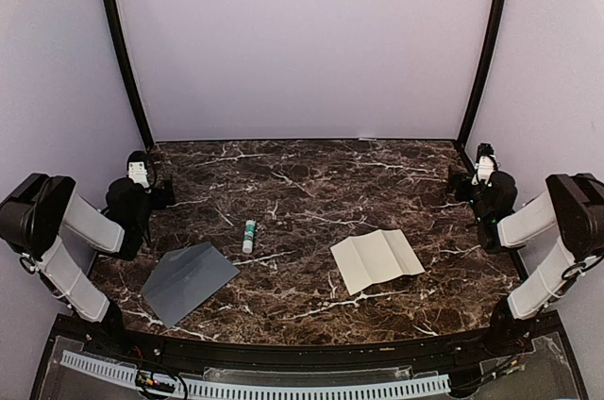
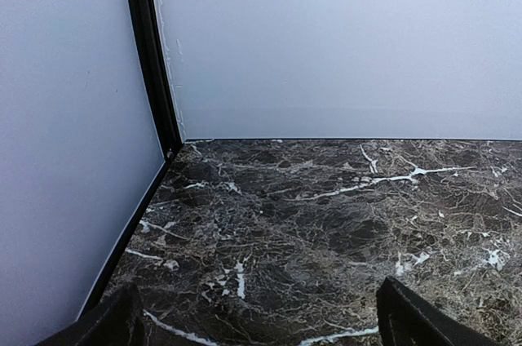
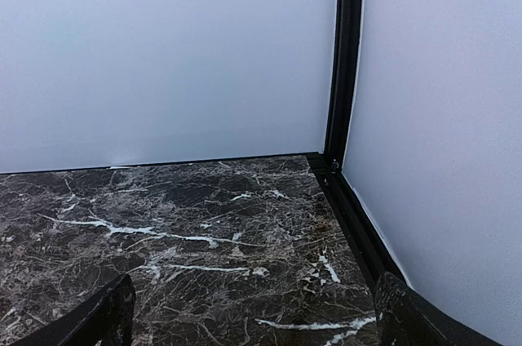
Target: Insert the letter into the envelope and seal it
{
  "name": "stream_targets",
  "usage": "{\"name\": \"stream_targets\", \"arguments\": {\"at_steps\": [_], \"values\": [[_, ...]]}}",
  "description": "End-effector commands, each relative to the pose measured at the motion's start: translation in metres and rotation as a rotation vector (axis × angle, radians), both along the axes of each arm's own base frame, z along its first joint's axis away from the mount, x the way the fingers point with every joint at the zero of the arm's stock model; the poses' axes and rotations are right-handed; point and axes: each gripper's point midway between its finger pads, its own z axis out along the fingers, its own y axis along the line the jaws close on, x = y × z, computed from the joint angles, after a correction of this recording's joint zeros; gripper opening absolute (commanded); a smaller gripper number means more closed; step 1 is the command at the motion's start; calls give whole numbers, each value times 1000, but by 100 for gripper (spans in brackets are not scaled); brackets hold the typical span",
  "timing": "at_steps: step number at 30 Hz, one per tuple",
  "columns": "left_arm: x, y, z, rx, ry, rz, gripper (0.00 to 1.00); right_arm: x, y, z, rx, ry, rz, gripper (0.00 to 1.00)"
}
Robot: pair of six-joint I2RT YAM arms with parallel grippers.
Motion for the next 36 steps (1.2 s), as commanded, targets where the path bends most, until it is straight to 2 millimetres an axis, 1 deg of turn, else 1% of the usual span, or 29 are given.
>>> {"name": "stream_targets", "arguments": {"at_steps": [1, 13, 15, 17, 19, 22, 23, 24, 25, 26, 28, 30, 32, 33, 34, 35, 36], "values": [[-1, 3, 4, -3, -21, 13, 99, 0, -1, 6, 3, -31, -5, 99], [0, 3, 5, -4, -21, 11, 99, 0, -1, 6, 4, -30, -2, 98], [-1, 4, 5, -5, -22, 15, 99, 0, 4, 9, -9, -39, 14, 99], [0, 4, 6, -5, -25, 16, 99, -2, 6, 17, -20, -46, 11, 99], [-1, 4, 5, -6, -23, 18, 99, -3, 4, 28, -24, -38, -15, 99], [-3, 9, 14, -7, -28, 49, 99, -1, 6, 45, -17, 14, -21, 99], [0, 11, 20, -9, -28, 60, 99, -2, 8, 50, -10, 32, -18, 99], [-2, 12, 23, -6, -4, 63, 99, -3, 11, 58, 7, 41, -11, 99], [-1, 12, 31, -6, -8, 67, 98, -4, 14, 61, 28, 71, -2, 99], [-4, 12, 37, -6, -4, 66, 98, -6, 16, 65, 55, 95, 0, 99], [-9, 14, 51, -28, -30, 75, 96, -10, 20, 75, 139, 140, -1, 99], [-14, 19, 60, -94, -34, 111, 97, -17, 10, 79, 260, 156, -77, 99], [-17, 25, 73, -145, -30, 157, 99, -27, -1, 79, 435, 175, -173, 98], [-20, 29, 76, -172, -6, 186, 99, -30, 1, 81, 468, 200, -152, 99], [-24, 35, 78, -259, -15, 240, 99, -32, 11, 83, 474, 235, -82, 99], [-27, 37, 82, -301, 1, 259, 99, -36, 24, 83, 492, 275, -10, 99], [-26, 30, 87, -360, -6, 224, 99, -40, 32, 82, 516, 299, 31, 99]]}}
